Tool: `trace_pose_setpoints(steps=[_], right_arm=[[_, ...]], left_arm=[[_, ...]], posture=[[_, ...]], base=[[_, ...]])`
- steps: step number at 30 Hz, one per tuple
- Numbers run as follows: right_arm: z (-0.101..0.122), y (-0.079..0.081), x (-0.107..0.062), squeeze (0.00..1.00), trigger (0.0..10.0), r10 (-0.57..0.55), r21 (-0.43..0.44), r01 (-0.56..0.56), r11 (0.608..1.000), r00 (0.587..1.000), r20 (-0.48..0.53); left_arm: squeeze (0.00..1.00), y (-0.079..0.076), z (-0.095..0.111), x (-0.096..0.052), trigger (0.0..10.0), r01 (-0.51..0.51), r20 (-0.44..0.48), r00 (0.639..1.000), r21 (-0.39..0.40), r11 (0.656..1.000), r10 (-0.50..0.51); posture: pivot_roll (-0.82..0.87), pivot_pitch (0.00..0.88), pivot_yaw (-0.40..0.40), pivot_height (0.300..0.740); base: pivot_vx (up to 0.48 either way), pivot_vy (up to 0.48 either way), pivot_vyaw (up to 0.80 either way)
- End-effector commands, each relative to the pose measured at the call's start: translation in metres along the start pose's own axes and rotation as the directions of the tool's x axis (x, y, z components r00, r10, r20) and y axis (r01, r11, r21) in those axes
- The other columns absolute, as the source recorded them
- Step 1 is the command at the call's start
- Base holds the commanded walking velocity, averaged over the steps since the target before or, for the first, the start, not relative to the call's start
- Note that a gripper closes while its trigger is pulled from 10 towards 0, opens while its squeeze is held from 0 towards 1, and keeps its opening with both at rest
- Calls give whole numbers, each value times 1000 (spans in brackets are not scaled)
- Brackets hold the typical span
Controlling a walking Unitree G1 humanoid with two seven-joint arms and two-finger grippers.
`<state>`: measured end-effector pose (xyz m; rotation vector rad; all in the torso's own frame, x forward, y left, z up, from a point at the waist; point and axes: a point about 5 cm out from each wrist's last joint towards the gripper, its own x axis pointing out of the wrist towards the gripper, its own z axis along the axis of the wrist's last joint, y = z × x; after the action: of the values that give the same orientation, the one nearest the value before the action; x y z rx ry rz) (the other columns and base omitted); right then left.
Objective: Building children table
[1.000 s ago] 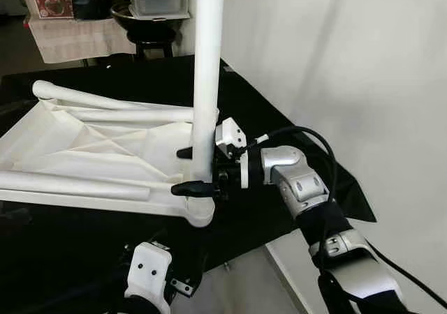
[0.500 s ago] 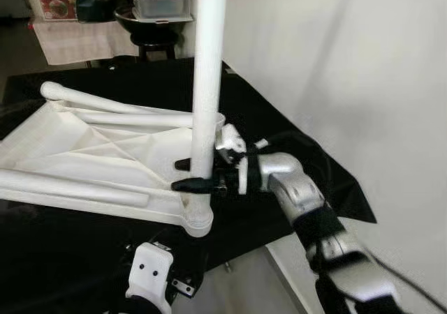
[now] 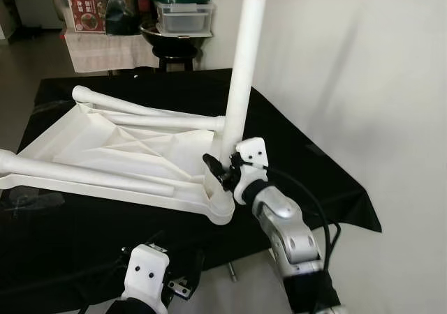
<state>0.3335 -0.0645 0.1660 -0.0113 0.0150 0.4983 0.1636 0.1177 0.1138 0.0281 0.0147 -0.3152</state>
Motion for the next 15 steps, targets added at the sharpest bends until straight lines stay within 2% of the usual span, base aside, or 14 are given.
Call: trace_pose_setpoints(steps=[1, 2, 3, 5, 6, 8, 9, 10, 11, 12, 13, 14, 15], right_arm=[[-8, -9, 2, 0, 0, -80, 6, 81, 997, 995, -54], [-6, -3, 3, 0, 10000, -75, 1, 75, 997, 995, -63], [-5, 1, 4, 0, 10000, -73, -5, 73, 997, 995, -71], [3, 13, 6, 0, 10000, 16, -5, -16, 1000, 999, -40], [10, 21, 8, 1000, 10000, 98, 39, -98, 994, 995, -7], [24, 32, 10, 1000, 10000, 236, 76, -241, 967, 969, 74], [24, 32, 10, 1000, 10000, 236, 76, -241, 967, 969, 74], [35, 41, 11, 1000, 10000, 435, 60, -446, 893, 890, 136], [35, 41, 11, 1000, 10000, 435, 60, -446, 893, 890, 136], [38, 43, 11, 1000, 10000, 480, 53, -491, 869, 865, 146], [38, 43, 11, 1000, 10000, 480, 53, -491, 869, 865, 146], [39, 43, 11, 1000, 10000, 563, 3, -568, 823, 816, 132], [40, 43, 11, 1000, 10000, 610, -32, -611, 791, 783, 117]], left_arm=[[0, 0, -2, 0, 10000, -5, -6, 1000, 0, 1000, 5], [0, 0, -2, 0, 10000, -5, -6, 1000, 0, 1000, 5], [0, 0, -2, 0, 10000, -6, -6, 1000, 0, 1000, 6], [0, -1, -2, 1, 10000, -6, -5, 1000, -1, 1000, 6], [0, -1, -2, 1, 10000, -6, -5, 1000, -2, 1000, 6], [0, -2, -2, 1, 10000, -7, -3, 1000, -4, 1000, 7], [0, -2, -2, 1, 10000, -7, -3, 1000, -4, 1000, 7], [0, -2, -2, 2, 10000, -6, -1, 1000, -6, 1000, 6], [0, -2, -2, 2, 10000, -6, -1, 1000, -6, 1000, 6], [0, -2, -1, 2, 10000, -6, 0, 1000, -7, 1000, 6], [0, -2, -1, 2, 10000, -6, 0, 1000, -7, 1000, 6], [0, -2, -1, 2, 10000, -6, 1, 1000, -7, 1000, 6], [0, -2, -1, 2, 10000, -6, 1, 1000, -7, 1000, 6]], posture=[[-16, 28, -115, 740], [-14, 24, -115, 740], [-14, 24, -115, 740], [-15, 23, -116, 740], [-15, 24, -115, 740], [-15, 24, -115, 740], [-15, 24, -115, 740], [-14, 26, -115, 740], [-14, 26, -115, 740], [-14, 26, -115, 740], [-14, 26, -115, 740], [-13, 28, -117, 740], [-13, 28, -117, 740]], base=[[0, 0, 0], [0, 0, 0], [0, 0, 0], [0, 0, 0], [0, 0, 0], [0, 0, 0], [0, 0, 0], [0, 0, 0], [0, 0, 0], [0, 0, 0], [0, 0, 0], [0, 0, 0], [0, 0, 0]])
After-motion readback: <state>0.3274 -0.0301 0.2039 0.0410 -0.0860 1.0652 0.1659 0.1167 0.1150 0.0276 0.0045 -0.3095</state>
